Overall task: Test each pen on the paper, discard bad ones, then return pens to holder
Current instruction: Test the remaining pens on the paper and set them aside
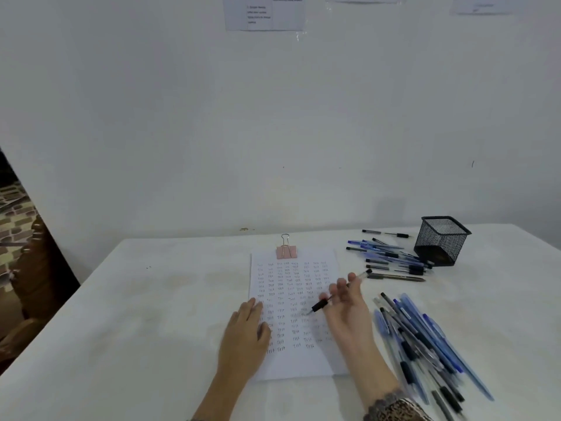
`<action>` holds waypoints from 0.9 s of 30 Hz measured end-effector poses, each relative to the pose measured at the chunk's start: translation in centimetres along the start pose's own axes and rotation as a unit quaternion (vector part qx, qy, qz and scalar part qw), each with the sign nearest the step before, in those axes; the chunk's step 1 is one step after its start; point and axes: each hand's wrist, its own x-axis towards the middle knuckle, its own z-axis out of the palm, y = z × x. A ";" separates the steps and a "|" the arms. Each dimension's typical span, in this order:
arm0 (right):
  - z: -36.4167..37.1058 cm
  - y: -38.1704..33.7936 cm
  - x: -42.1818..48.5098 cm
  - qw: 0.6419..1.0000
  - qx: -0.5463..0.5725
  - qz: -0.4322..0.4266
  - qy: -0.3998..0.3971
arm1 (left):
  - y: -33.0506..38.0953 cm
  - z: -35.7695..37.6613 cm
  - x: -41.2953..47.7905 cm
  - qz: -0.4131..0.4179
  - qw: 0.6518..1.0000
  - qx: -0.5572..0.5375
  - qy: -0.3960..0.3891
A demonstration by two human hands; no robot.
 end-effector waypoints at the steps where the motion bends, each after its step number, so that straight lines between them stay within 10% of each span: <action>1: 0.0 -1.3 -0.1 0.998 -0.048 -0.023 -0.016 | 0.0 0.0 0.0 -0.001 1.000 0.000 0.001; 5: -1.1 -7.4 -0.2 0.890 -0.377 -0.257 -0.025 | -0.2 0.2 0.2 0.000 1.000 0.003 -0.001; 8: -3.7 -11.6 0.0 0.853 -0.408 -0.325 -0.004 | -0.4 0.4 0.3 0.003 1.000 0.009 -0.004; 14: -9.3 -14.3 -1.4 0.815 -0.478 -0.294 0.144 | -0.3 0.5 0.3 -0.004 1.000 0.011 -0.013; 24: -11.8 -15.6 -2.2 0.524 -0.841 -0.047 0.126 | -0.2 0.4 0.3 -0.014 1.000 0.012 -0.012; 27: -11.8 -15.8 -1.6 0.496 -0.861 -0.051 0.101 | 0.1 0.2 0.1 -0.015 1.000 0.005 -0.008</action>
